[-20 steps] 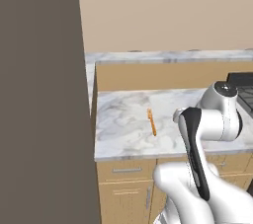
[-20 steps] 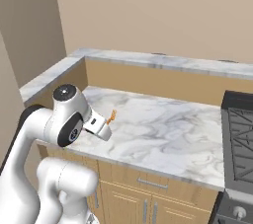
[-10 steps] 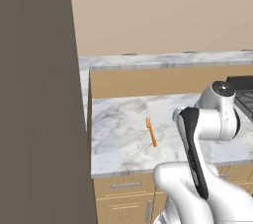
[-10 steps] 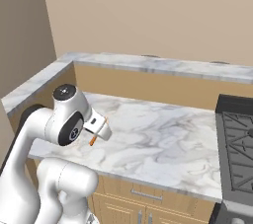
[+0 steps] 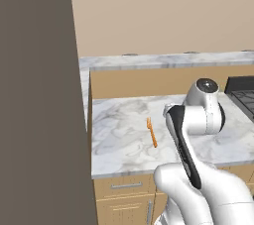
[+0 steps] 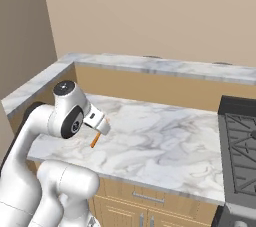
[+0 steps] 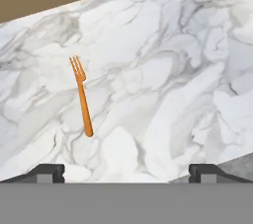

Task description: Organize the utensils by type. Pick up the wooden spoons from the counter and place them in the open cabinet. Then pick up the metallic utensils from the counter and place them in the open drawer.

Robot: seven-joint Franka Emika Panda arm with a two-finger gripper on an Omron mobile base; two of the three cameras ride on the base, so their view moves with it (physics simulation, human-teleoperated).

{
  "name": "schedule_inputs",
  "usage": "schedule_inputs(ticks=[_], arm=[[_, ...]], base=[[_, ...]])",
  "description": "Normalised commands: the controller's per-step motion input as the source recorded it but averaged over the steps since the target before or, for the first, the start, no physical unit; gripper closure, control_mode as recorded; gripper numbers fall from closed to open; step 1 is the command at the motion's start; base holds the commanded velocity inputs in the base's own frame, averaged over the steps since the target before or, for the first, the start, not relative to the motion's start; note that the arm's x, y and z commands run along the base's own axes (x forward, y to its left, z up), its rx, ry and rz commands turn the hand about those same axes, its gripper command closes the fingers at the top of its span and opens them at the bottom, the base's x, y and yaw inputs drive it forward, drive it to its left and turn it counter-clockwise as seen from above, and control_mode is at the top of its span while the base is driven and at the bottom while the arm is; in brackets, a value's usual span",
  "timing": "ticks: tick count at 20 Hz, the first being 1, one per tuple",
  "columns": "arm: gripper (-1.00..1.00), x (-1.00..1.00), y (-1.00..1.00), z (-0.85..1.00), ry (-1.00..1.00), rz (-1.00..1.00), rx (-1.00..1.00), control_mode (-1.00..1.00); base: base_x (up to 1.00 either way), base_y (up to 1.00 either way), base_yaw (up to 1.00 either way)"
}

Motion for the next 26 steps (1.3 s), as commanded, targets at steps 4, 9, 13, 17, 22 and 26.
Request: schedule_inputs(ticks=[4,9,13,17,22,26], arm=[[-1.00,0.47,0.21,-0.12,0.10,0.10,-0.01,-1.00],[-1.00,0.43,0.50,-0.24,0.19,0.05,-0.08,-1.00],[-1.00,0.53,0.38,-0.43,0.22,0.03,-0.09,-1.00],[-1.00,0.48,0.01,-0.38,0.22,0.02,-0.05,-1.00],[-1.00,0.37,0.00,-0.33,0.11,0.00,-0.01,-1.00],[-1.00,0.29,0.00,-0.36,0.00,0.00,0.00,-1.00]], base=[[0.00,0.00,0.00],[0.00,0.00,0.00],[0.00,0.00,0.00],[0.00,0.00,0.00],[0.00,0.00,0.00],[0.00,0.00,0.00]])
